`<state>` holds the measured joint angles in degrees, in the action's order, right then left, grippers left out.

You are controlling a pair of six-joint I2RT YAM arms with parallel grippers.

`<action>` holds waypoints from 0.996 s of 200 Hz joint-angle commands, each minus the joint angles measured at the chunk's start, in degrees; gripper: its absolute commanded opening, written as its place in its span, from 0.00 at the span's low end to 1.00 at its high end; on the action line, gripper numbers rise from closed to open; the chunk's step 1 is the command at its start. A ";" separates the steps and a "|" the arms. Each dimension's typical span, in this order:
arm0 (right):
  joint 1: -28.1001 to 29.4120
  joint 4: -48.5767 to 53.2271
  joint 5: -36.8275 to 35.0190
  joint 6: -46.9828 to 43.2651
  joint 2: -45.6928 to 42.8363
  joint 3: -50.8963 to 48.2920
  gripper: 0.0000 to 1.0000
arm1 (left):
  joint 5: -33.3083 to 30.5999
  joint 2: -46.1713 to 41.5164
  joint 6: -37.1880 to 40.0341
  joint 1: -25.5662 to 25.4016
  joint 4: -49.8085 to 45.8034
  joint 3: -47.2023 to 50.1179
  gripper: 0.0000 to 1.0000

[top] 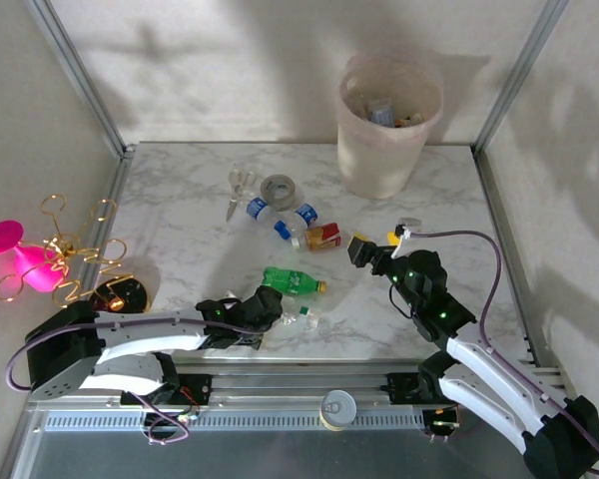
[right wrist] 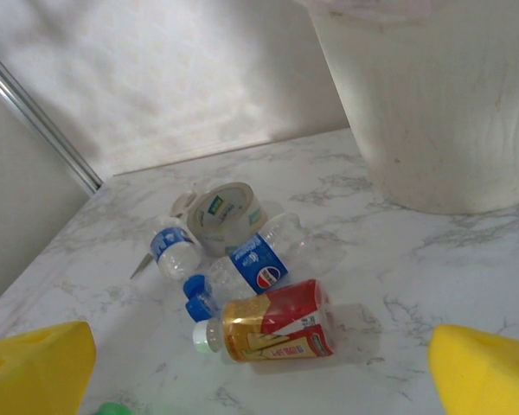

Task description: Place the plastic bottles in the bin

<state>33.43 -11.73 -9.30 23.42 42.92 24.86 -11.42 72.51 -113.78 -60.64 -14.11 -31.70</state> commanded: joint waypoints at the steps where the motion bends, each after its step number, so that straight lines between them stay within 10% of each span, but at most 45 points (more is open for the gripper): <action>1: 0.41 -0.60 -0.49 0.25 1.05 -0.05 0.99 | 0.27 3.51 -0.40 2.28 -2.43 -1.76 0.91; 51: 0.43 0.61 -1.24 -0.13 1.64 0.18 0.99 | 3.98 11.67 6.62 6.32 -1.52 -6.66 0.83; 112: 0.41 2.01 -2.36 -2.09 2.16 2.02 0.99 | 3.18 13.94 9.75 8.16 -1.31 -9.00 0.46; 199: 0.41 0.73 6.99 -6.01 4.17 3.86 0.99 | -10.10 5.21 19.99 7.91 -1.27 -13.43 0.32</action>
<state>33.43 -9.61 -6.48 19.59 47.09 26.26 -12.71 81.95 -99.13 -52.99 -15.35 -42.02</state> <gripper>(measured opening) 0.988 0.560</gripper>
